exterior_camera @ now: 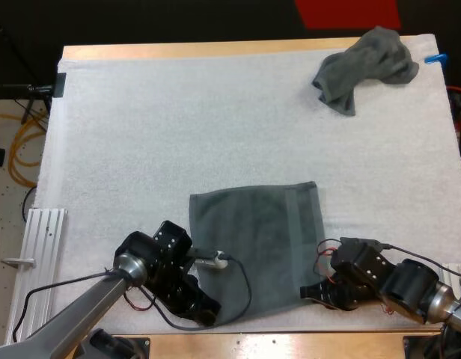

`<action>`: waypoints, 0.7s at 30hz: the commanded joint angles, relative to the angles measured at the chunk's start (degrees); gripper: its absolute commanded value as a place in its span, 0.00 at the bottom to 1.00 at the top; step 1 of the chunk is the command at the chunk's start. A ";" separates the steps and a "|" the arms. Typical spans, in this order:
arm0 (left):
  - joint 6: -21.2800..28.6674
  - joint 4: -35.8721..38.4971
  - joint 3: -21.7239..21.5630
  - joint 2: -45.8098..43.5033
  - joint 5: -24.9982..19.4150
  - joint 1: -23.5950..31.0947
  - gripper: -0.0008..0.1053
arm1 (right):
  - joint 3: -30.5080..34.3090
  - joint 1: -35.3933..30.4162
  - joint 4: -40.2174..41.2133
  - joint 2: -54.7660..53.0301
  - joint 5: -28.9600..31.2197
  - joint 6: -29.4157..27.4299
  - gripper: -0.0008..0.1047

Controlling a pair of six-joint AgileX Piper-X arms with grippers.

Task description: Pick towel from pile fold and stack

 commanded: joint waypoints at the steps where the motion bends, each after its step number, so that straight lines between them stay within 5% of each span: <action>1: -0.78 0.22 0.15 -0.77 1.26 -0.17 0.01 | -0.54 0.07 1.02 -0.65 -0.34 0.60 0.01; 12: -15.75 -23.66 0.15 0.86 14.66 11.17 0.01 | -0.59 -2.39 -14.38 5.10 0.56 14.17 0.01; 21: -21.70 -38.32 0.15 6.05 14.80 17.36 0.01 | -0.59 -15.17 -23.96 11.17 -1.80 17.32 0.01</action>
